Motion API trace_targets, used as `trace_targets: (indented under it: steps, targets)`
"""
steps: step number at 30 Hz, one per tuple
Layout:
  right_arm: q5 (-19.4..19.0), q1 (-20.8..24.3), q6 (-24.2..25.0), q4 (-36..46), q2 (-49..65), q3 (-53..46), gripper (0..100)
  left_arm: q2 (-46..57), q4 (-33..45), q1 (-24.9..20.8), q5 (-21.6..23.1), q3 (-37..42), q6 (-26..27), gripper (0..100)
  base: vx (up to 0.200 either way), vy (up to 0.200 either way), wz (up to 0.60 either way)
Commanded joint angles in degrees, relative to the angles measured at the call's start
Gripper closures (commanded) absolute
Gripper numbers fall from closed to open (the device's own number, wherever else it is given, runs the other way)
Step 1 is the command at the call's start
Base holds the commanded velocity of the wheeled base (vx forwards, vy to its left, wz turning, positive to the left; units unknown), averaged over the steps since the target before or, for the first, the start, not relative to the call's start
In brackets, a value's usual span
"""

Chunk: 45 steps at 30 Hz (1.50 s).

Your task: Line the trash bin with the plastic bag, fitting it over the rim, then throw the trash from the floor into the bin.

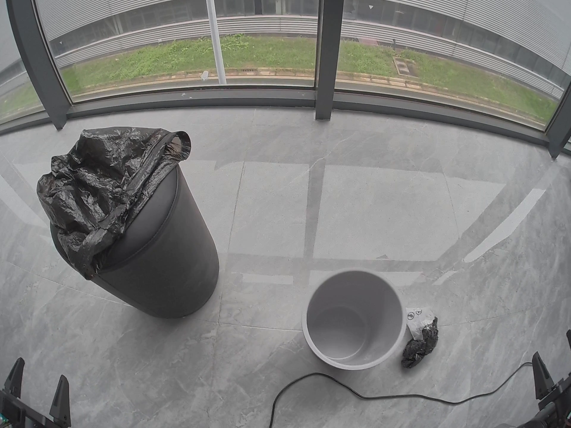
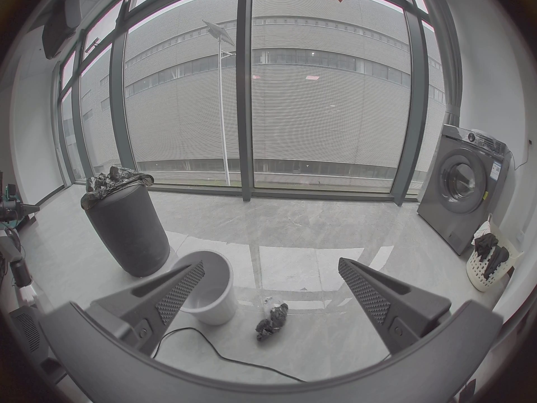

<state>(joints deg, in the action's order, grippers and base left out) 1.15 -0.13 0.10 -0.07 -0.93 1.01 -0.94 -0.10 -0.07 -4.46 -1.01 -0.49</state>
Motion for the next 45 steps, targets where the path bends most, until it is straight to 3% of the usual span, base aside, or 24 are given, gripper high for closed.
trace_targets:
  steps: [1, 7, 13, 31, 45]
  targets:
    - [0.0, 0.0, 0.0, 0.0, 0.8, -1.0, 0, 0.9, 0.0, 0.0, 0.0, 1.0, 0.0, 0, 0.200, 0.200, 0.00]
    - [0.0, 0.0, 0.0, 0.0, 0.8, -1.0, 0, 0.9, -0.2, 0.1, -0.1, 1.0, 0.0, 0, 0.000, 0.200, 0.00]
    - [0.0, 0.0, 0.0, 0.0, 0.8, -1.0, 0, 0.9, -0.2, 0.0, 0.0, 1.0, 0.2, 0, -0.200, 0.000, 0.00]
    - [0.0, 0.0, -0.1, 0.0, 0.8, -1.0, 0, 0.9, -0.3, 0.0, 0.0, 1.0, 0.3, 0, 0.000, 0.000, 0.00]
    - [0.0, 0.0, 0.0, 0.0, 0.8, -1.0, 0, 0.9, -0.2, 0.0, 0.1, 1.0, 0.8, 0, 0.000, 0.200, 0.00]
